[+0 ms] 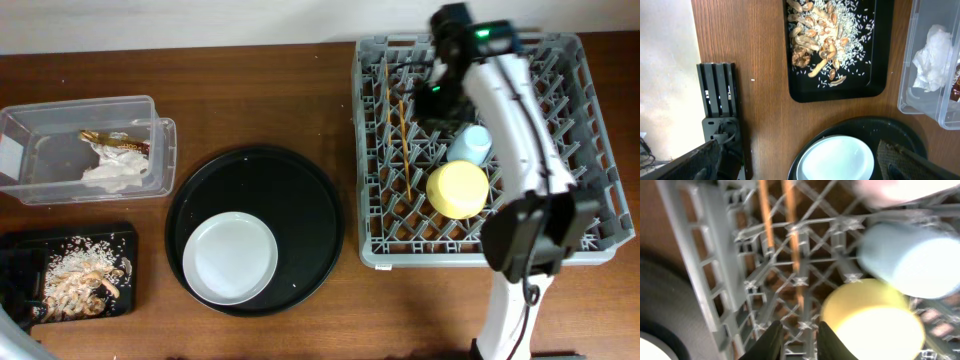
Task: Sort waste into correct bins and load items into the dishwasher rack
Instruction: 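Lift the chopsticks and stand them upright in the rack, then grasp the white plate on the black tray with the right gripper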
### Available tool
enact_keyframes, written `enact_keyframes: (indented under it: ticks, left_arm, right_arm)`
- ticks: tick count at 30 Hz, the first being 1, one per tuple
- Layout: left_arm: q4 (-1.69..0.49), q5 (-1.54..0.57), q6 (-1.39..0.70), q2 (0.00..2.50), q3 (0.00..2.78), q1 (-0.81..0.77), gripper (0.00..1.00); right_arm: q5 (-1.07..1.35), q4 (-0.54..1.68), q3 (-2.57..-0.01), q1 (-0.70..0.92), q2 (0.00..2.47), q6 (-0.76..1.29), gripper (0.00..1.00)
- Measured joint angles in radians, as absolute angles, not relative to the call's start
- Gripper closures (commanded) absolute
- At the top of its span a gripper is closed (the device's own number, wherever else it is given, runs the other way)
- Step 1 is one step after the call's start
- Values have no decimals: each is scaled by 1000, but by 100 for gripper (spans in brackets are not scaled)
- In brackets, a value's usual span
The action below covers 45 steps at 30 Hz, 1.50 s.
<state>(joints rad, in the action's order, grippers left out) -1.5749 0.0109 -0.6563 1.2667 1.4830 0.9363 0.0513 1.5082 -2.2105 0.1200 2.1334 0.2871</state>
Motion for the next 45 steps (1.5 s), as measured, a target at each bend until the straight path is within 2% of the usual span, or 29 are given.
enact_keyframes:
  ticks: [1, 2, 8, 11, 19, 21, 24, 27, 31, 35, 36, 39, 41, 45]
  left_arm:
    - [-1575, 10, -656, 1267, 1483, 936, 1]
    - [-1575, 10, -656, 1267, 1483, 936, 1]
    - [-1575, 10, -656, 1267, 1483, 936, 1]
    - [-1575, 10, -656, 1267, 1483, 936, 1]
    - [-1575, 7, -656, 1267, 1483, 936, 1]
    - [-1618, -112, -656, 1267, 1483, 936, 1]
    - [-1634, -178, -656, 1267, 1483, 936, 1]
    - [-1630, -99, -656, 1270, 1483, 939, 1]
    - [-1612, -65, -656, 1429, 1483, 1003, 1]
    - [-1613, -51, -656, 1475, 1483, 1004, 1]
    - [-1612, -51, -656, 1476, 1483, 1004, 1]
    - [-1611, -51, -656, 1476, 1483, 1004, 1]
    - [-1611, -48, -656, 1476, 1483, 1004, 1]
    - [-1611, -47, -656, 1476, 1483, 1004, 1]
  right_arm:
    - [51, 1533, -2249, 58, 2111, 292, 4]
    - [51, 1577, -2280, -15, 2091, 300, 1]
    - [27, 1654, -2304, -439, 2058, 311, 2]
    - [27, 1654, -2304, -483, 2058, 311, 2]
    - [27, 1654, -2304, -483, 2058, 310, 2]
    - [27, 1654, -2304, -483, 2058, 310, 2]
    - [28, 1654, -2304, -483, 2058, 310, 2]
    - [28, 1654, -2304, -483, 2058, 311, 2]
    - [28, 1654, -2304, -483, 2058, 310, 2]
    - [33, 1633, -2304, -483, 2058, 311, 2]
    - [51, 1614, -2304, -483, 2058, 311, 2]
    - [299, 1693, -2305, -483, 2058, 310, 1]
    - [468, 1693, -2291, -420, 2058, 219, 1]
    - [503, 1693, -2206, 34, 2058, 124, 1]
